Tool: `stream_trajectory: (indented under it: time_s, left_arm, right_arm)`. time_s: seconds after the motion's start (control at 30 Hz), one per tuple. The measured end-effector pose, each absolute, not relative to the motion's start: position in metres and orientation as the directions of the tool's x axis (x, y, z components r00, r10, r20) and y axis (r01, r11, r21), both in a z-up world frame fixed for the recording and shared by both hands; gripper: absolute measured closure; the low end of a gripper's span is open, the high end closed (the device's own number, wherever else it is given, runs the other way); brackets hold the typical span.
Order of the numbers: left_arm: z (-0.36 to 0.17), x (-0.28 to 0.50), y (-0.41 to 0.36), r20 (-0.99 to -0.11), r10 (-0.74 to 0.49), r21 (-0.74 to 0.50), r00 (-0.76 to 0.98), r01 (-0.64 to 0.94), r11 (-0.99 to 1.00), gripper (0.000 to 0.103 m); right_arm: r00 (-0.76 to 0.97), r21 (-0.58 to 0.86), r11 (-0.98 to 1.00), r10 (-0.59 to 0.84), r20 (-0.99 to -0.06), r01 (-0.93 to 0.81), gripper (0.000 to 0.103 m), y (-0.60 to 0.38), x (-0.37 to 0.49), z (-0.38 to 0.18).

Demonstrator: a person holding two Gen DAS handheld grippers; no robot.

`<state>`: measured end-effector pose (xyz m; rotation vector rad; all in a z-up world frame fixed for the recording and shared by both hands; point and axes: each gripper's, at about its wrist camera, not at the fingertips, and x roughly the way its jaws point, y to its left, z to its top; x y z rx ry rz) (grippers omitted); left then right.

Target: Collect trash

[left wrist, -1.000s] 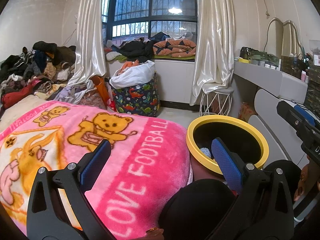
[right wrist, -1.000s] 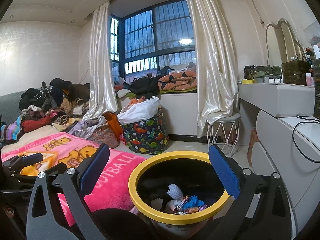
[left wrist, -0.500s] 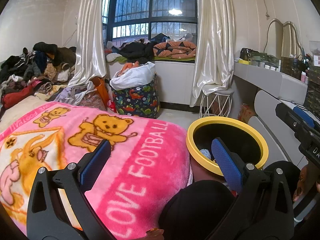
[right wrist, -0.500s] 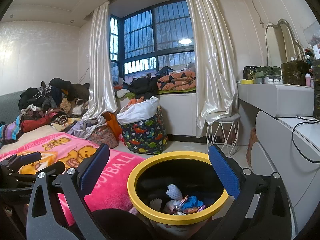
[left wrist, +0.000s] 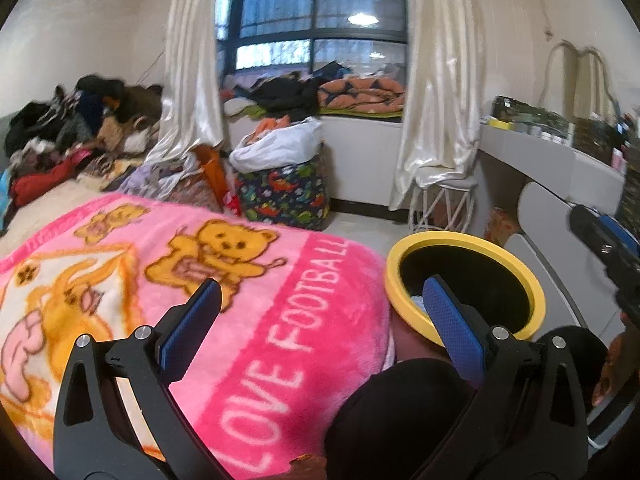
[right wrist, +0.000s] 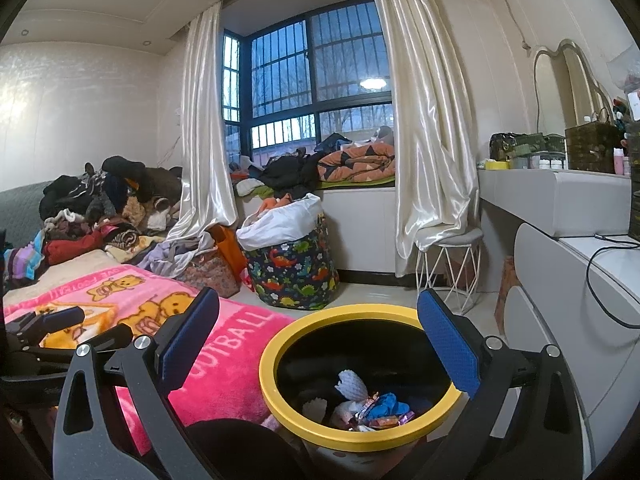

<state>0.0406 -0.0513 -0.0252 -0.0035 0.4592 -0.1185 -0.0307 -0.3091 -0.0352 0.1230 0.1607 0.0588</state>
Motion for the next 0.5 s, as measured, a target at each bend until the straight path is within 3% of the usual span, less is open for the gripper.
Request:
stream_trajectory:
  time_s: [0.17,0.27,0.37,0.5]
  left_arm:
    - [-0.023,0.044,-0.008,-0.467,-0.026,-0.077,0.884,-0.011,0.997,0.011]
    - [-0.025,0.038,0.039,-0.485,0.066,-0.082,0.872,-0.12,0.989,0.011]
    - [-0.027,0.026,0.095,-0.499,0.181,-0.054,0.847,-0.24,0.969,0.011]
    - [-0.037,-0.001,0.192,-0.549,0.397,-0.042,0.735,-0.499,0.865,0.011]
  right_arm:
    - [0.976,0.123,0.984,0.146,-0.163,-0.127,0.006,-0.293,-0.02,-0.021]
    - [0.942,0.1,0.96,0.277,-0.19,-0.262,0.006,-0.258,-0.009,-0.01]
    - [0.844,0.073,0.88,0.471,-0.257,-0.469,0.006,-0.199,0.008,-0.002]
    - [0.55,0.04,0.63,0.706,-0.446,-0.776,0.006,-0.079,0.027,-0.009]
